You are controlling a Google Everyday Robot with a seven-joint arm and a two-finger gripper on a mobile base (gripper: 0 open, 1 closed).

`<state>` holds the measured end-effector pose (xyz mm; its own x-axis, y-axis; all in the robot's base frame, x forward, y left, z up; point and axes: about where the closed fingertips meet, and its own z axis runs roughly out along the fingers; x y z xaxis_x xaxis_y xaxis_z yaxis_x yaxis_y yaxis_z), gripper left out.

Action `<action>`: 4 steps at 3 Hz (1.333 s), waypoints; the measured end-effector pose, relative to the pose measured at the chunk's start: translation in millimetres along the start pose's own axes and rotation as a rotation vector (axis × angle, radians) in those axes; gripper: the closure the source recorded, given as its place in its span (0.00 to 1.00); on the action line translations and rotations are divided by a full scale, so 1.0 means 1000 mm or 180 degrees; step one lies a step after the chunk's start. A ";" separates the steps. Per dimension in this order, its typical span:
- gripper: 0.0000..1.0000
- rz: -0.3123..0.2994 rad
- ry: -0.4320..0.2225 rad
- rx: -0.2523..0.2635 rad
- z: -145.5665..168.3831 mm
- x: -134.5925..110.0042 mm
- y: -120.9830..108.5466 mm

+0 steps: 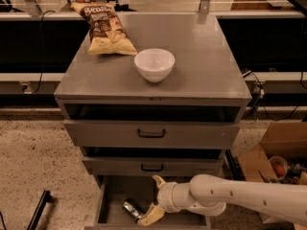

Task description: Pick green can from bottom drawer and place on counter

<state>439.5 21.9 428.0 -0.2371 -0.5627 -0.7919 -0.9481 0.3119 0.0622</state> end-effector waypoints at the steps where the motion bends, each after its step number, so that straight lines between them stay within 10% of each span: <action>1: 0.00 0.0077 0.0230 0.0215 0.035 0.040 -0.025; 4: 0.00 0.0140 0.0239 0.0334 0.096 0.112 -0.050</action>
Offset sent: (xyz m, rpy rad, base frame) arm 0.0481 -0.0263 -0.1705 -0.1484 0.0115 -0.1847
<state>480.3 16.7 277.5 -0.2969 -0.6013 -0.7418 -0.9100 0.4136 0.0290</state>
